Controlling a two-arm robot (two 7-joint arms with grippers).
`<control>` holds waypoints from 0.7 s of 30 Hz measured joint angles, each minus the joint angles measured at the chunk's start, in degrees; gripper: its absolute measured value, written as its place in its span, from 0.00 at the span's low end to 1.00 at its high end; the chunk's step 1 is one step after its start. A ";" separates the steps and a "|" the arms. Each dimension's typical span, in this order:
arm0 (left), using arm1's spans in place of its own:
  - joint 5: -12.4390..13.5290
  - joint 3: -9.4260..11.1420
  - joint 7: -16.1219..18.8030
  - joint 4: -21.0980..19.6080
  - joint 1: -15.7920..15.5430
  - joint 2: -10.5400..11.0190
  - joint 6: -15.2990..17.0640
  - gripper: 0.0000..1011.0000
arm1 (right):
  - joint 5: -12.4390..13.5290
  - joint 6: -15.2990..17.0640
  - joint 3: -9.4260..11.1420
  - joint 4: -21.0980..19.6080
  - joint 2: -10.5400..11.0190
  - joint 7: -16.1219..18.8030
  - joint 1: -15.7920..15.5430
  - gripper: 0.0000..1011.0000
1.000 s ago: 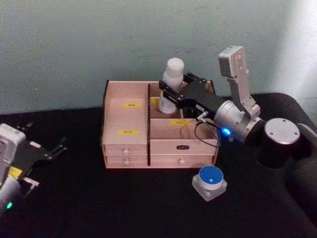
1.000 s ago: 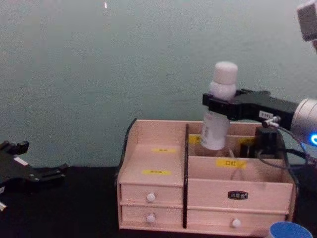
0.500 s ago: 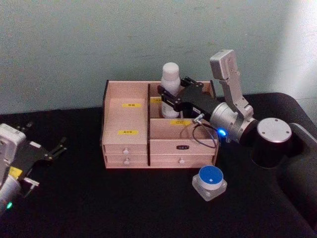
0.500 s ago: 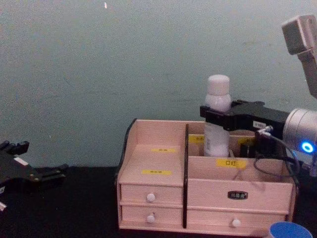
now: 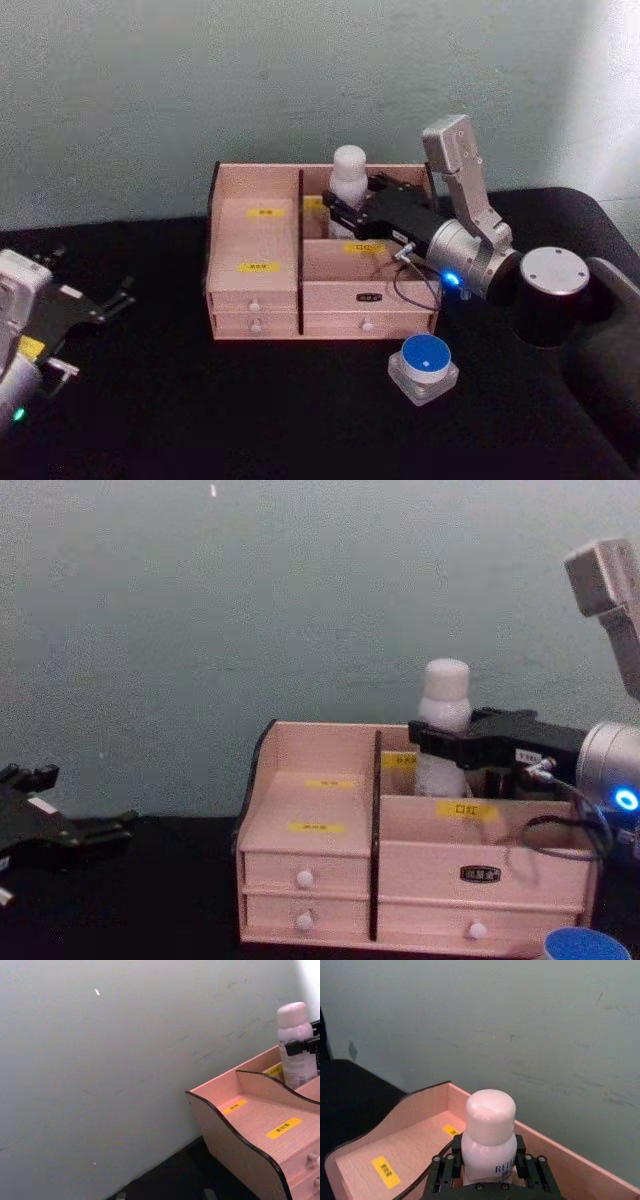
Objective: Pick up the facial cleanser and watermelon frost from the table and place them into the tiered storage box.
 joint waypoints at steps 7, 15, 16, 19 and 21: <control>0.00 0.00 0.00 0.00 0.00 0.00 0.00 0.99 | -0.49 0.45 0.14 0.07 0.04 0.49 -0.30 0.59; 0.00 0.00 0.00 0.00 0.00 0.00 0.00 0.99 | -0.86 1.52 0.31 0.03 -0.09 0.33 -0.56 0.59; 0.00 0.00 0.00 0.00 0.00 0.00 0.00 0.99 | -0.87 1.52 0.31 0.02 -0.09 0.33 -0.56 0.59; 0.00 0.00 0.00 0.00 0.00 0.00 0.00 0.99 | -0.87 1.52 0.31 0.01 -0.08 0.32 -0.56 0.59; 0.00 0.00 0.00 0.00 0.00 0.00 0.00 0.99 | -0.87 1.51 0.31 0.00 -0.08 0.31 -0.56 0.59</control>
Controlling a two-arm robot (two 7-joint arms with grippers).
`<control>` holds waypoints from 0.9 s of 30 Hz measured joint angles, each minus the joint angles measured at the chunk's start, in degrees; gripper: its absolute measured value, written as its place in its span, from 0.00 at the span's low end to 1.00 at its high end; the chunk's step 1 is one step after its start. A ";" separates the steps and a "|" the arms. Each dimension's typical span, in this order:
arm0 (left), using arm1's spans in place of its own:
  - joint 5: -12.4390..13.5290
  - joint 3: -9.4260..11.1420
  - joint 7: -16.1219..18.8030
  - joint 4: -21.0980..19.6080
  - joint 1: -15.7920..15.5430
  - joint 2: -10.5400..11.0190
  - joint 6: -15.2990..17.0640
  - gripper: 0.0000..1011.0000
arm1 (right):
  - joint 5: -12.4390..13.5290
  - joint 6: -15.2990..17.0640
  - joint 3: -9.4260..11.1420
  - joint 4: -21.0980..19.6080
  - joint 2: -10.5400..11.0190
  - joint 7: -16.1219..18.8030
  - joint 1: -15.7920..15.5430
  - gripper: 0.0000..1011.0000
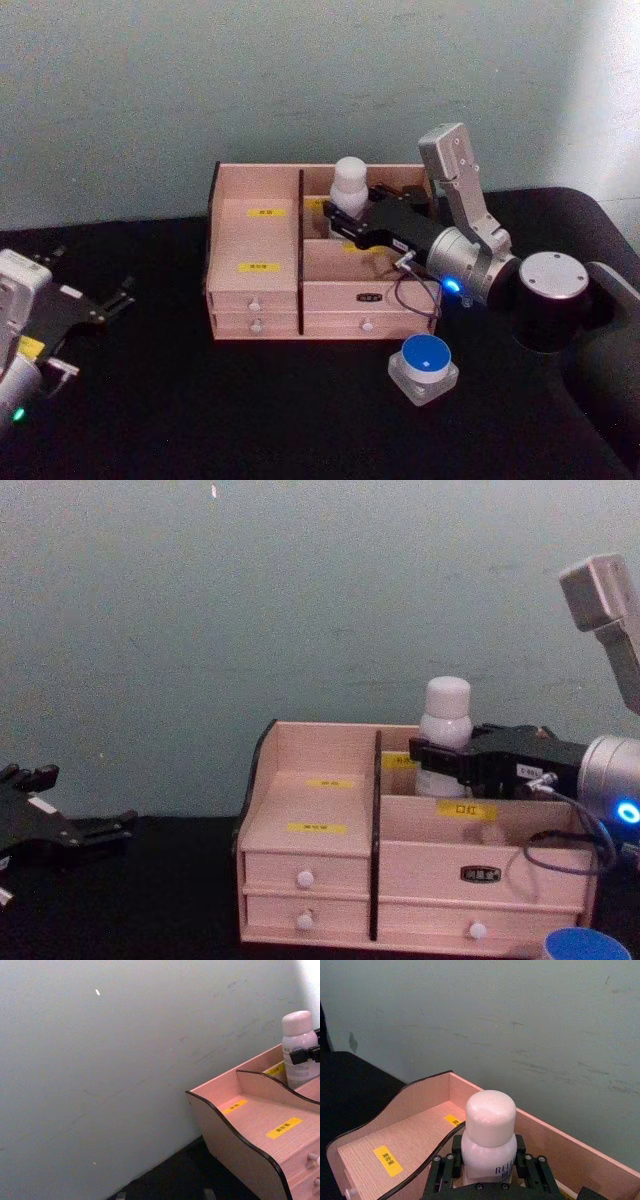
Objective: Pick up the facial cleanser and watermelon frost from the table and place them into the tiered storage box.
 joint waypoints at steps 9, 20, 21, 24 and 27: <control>0.00 0.00 0.00 0.00 0.00 0.00 0.00 0.99 | 0.03 -0.11 -0.02 -0.05 0.04 0.00 0.00 0.59; 0.01 0.00 0.00 0.00 0.00 0.00 0.00 0.99 | 0.08 -0.21 -0.07 -0.06 0.06 -0.02 0.02 0.76; 0.00 0.00 0.00 0.00 0.00 0.00 0.00 0.99 | 0.09 -0.22 -0.07 -0.07 0.06 -0.02 0.02 0.78; 0.00 0.00 0.00 0.00 0.00 0.00 0.00 0.99 | 0.10 -0.23 -0.09 -0.07 0.06 -0.01 0.02 0.86; 0.00 0.00 0.00 0.00 0.00 0.00 0.00 0.99 | 0.12 -0.25 -0.09 -0.07 0.06 0.00 0.02 0.95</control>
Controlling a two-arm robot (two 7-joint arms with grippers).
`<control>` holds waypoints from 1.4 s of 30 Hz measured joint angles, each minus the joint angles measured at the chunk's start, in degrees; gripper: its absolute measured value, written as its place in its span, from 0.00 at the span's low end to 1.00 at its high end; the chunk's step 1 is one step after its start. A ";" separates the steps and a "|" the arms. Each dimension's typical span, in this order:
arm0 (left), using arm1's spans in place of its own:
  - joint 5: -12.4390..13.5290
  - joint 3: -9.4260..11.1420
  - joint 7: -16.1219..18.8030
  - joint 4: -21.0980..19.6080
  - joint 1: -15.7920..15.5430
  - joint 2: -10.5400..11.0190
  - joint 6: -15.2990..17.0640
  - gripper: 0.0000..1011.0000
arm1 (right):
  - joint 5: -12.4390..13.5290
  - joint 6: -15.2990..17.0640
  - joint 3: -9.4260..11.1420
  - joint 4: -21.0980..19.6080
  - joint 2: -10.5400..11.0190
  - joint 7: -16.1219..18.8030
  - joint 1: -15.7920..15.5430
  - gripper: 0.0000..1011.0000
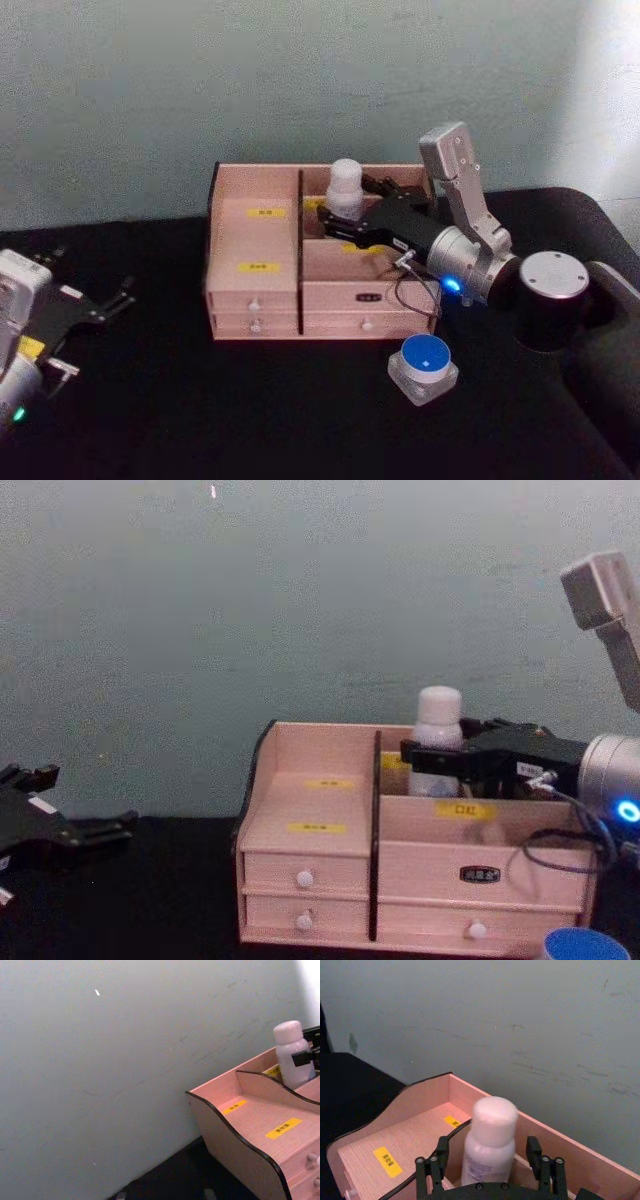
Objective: Pick up the facial cleanser and watermelon frost from the table and place them into the tiered storage box.
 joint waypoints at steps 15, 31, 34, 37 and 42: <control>0.00 0.00 0.00 0.00 0.00 0.00 0.00 0.99 | -0.27 -1.13 0.20 -3.08 1.16 0.56 -1.41 0.99; 0.00 0.00 0.00 0.00 0.00 0.00 0.00 0.99 | 2.15 0.11 2.59 -17.23 8.30 2.78 -9.54 0.99; 0.00 0.00 0.00 0.00 0.00 0.00 0.00 0.99 | 3.79 0.62 3.41 -20.63 10.39 3.72 -12.04 0.99; 0.00 0.00 0.00 0.00 0.00 0.00 0.00 0.99 | 4.96 1.05 4.03 -23.09 11.98 4.39 -13.86 0.99; 0.00 0.00 0.00 0.00 0.00 0.00 0.00 0.99 | 7.43 2.11 5.10 -28.30 15.78 5.55 -18.26 0.99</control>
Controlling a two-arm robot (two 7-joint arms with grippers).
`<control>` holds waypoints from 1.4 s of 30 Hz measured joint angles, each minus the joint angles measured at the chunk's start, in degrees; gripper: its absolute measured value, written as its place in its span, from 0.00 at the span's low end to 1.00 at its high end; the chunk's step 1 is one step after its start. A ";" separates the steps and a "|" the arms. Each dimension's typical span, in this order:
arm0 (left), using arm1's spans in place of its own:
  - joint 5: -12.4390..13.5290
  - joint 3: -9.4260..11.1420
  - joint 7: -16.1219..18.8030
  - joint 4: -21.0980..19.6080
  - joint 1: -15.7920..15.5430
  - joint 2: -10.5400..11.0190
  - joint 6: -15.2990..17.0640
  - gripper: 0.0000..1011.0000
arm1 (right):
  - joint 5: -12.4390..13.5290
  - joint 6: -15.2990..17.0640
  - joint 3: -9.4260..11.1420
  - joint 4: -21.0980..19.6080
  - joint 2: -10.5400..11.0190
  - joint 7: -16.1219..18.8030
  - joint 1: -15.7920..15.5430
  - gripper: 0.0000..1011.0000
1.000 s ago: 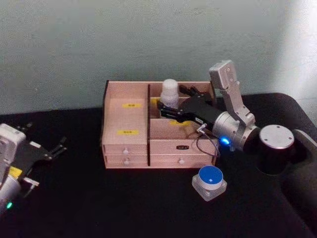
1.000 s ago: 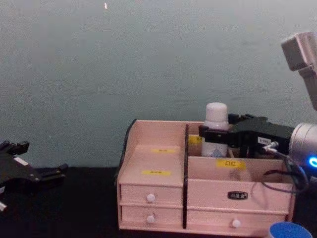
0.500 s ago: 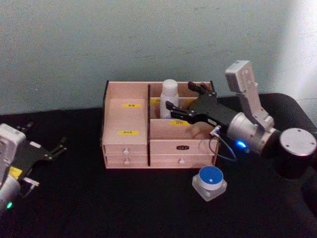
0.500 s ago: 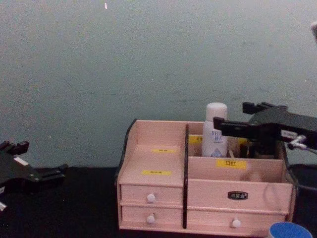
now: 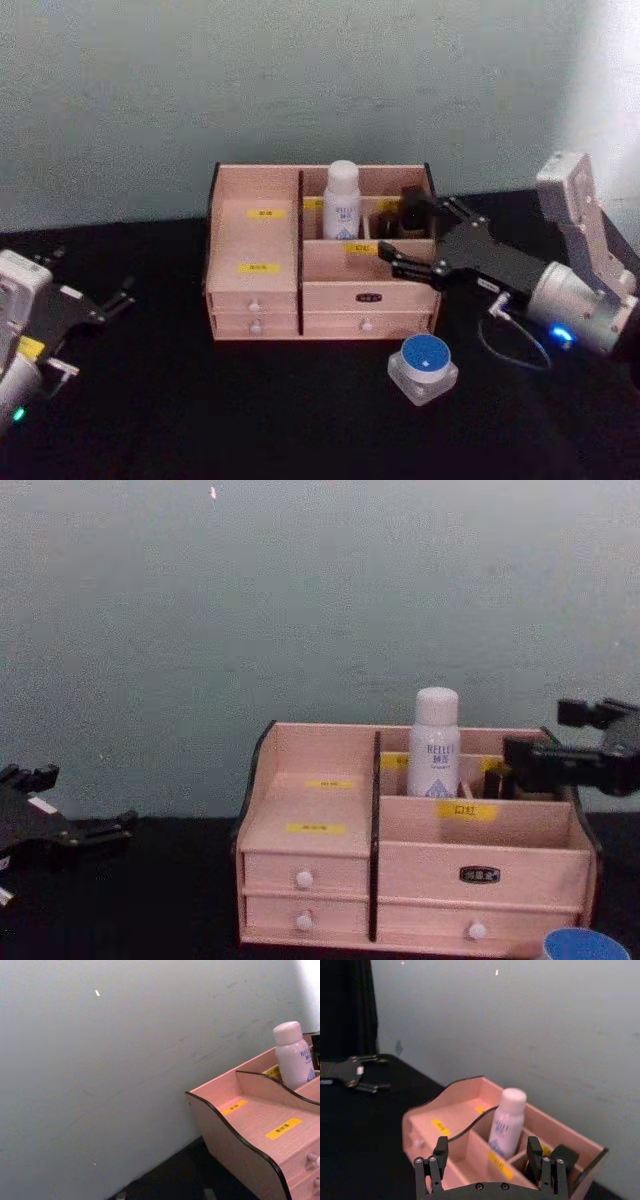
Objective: Pick up the facial cleanser and watermelon frost from the table and place them into the tiered storage box.
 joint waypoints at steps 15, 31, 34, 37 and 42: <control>0.00 0.00 0.00 0.00 0.00 0.00 0.00 0.99 | 3.47 4.41 -0.33 -6.50 7.49 0.91 -8.19 0.99; 0.00 0.00 0.00 0.00 0.00 0.00 0.00 0.99 | 3.54 8.51 -3.45 -5.16 9.13 -0.42 -8.42 0.99; 0.00 0.00 0.00 0.00 0.00 0.00 0.00 0.99 | 3.16 8.77 -3.90 -4.50 9.06 -0.64 -8.03 0.99; 0.00 0.00 0.00 0.00 0.00 0.00 0.00 0.99 | 2.78 8.96 -4.27 -3.82 8.85 -0.86 -7.61 0.99; 0.00 0.00 0.00 0.00 0.00 0.00 0.00 0.99 | 2.11 9.16 -4.83 -2.69 8.44 -1.09 -6.92 0.99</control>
